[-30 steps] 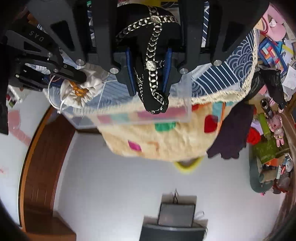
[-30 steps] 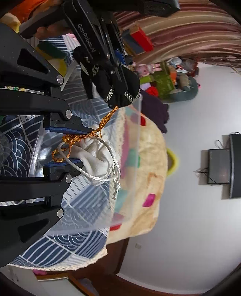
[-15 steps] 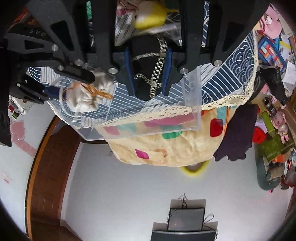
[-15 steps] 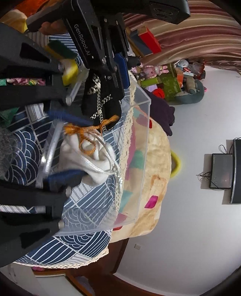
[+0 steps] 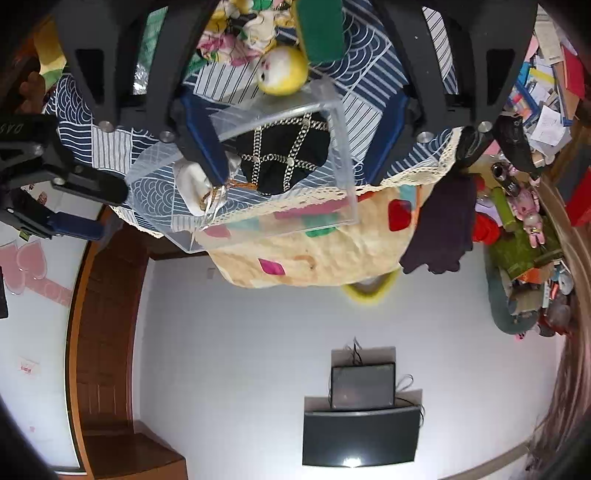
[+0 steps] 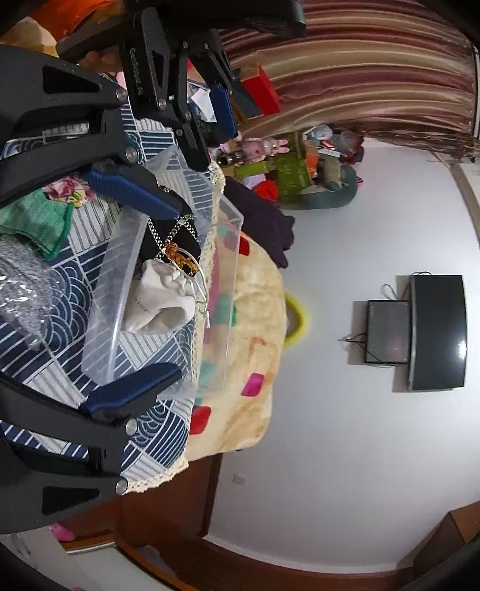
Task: Organize soft objects
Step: 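Carry the black bag and white pouch into the clear box and release both, then grasp the green sponge with the left tool while the right tool grasps the silver mesh bag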
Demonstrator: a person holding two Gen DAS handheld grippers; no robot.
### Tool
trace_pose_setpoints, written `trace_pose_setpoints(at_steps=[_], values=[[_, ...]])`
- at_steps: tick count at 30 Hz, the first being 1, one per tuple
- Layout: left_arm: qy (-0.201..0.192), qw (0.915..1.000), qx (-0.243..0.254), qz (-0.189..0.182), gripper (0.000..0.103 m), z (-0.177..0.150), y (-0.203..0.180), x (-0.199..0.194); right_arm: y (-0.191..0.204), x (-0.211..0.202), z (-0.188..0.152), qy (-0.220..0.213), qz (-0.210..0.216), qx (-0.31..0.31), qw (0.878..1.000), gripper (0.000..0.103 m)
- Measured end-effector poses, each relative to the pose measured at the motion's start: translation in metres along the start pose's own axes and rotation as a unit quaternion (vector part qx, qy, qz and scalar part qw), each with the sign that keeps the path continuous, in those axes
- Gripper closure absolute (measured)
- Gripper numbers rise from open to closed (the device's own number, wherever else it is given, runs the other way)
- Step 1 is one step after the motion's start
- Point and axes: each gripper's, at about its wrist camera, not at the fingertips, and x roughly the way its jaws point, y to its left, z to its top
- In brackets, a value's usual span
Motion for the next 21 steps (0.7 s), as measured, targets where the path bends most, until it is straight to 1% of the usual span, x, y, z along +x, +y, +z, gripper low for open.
trace_pose_setpoints(at_steps=[1,2,5,11,18,19,21], values=[[-0.002,1.0,-0.002,0.002,0.017,-0.003,0.001,-0.005,0.002,-0.002,-0.001,-0.002,-0.001,-0.001,1.0,0.021],[-0.003,1.0,-0.006,0.002,0.014,-0.007,0.002,-0.009,0.002,-0.004,-0.004,-0.003,-0.004,-0.001,1.0,0.021],[0.002,0.9999,-0.014,0.003,0.011,-0.019,0.007,-0.016,0.002,-0.009,-0.018,0.002,-0.008,0.006,1.0,0.021],[0.04,0.999,-0.018,0.014,0.011,-0.053,0.015,-0.013,-0.008,-0.002,-0.048,0.038,-0.008,0.038,0.999,0.021],[0.085,0.9957,-0.025,0.025,0.011,-0.087,0.023,0.003,-0.01,0.009,-0.088,0.081,-0.014,0.051,0.995,0.022],[0.091,0.9951,-0.027,0.026,0.012,-0.091,0.025,0.005,-0.009,0.011,-0.092,0.086,-0.013,0.052,0.995,0.022],[0.097,0.9944,-0.035,0.022,0.014,-0.097,0.029,0.008,-0.008,0.013,-0.1,0.095,-0.013,0.052,0.994,0.026]])
